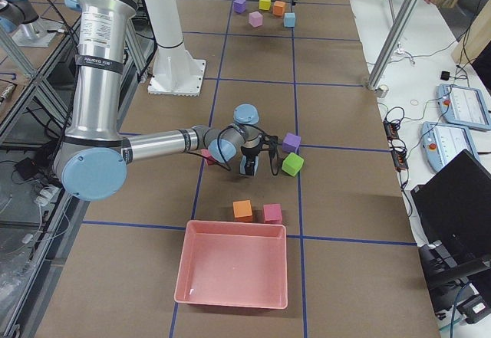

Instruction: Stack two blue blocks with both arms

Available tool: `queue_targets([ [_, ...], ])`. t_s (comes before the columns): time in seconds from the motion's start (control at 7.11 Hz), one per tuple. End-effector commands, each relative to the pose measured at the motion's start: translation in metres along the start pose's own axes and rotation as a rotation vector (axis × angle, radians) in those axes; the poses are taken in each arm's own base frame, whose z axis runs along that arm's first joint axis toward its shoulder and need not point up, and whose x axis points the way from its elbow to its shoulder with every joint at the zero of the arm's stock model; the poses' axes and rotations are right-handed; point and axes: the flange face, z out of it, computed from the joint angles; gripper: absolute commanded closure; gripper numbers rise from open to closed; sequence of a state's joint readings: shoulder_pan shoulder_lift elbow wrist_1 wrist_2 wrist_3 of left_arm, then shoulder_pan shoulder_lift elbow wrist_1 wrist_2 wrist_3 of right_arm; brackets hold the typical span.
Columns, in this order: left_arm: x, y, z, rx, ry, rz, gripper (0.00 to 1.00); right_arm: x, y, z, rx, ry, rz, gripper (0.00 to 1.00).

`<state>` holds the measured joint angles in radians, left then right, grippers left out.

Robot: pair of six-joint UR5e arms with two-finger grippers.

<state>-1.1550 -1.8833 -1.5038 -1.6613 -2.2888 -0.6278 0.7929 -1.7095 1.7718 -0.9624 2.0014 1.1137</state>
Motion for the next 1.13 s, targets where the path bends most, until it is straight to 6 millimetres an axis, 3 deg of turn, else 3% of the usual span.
queue_targets([
  [0.0,-0.017,-0.009,0.04,0.034,0.012,0.005,0.03,-0.004,0.001,0.001,-0.002,-0.003,-0.008,0.28],
  [0.28,-0.009,-0.004,0.053,0.02,0.012,0.015,0.03,-0.009,0.002,-0.003,-0.009,-0.015,-0.019,0.37],
  [0.84,0.014,0.002,0.058,0.012,0.021,-0.034,0.04,-0.018,0.006,-0.009,-0.043,-0.045,-0.035,0.44],
  [0.99,0.021,0.0,0.056,0.016,0.026,-0.041,0.04,-0.041,-0.002,-0.021,-0.053,-0.043,-0.026,0.45],
])
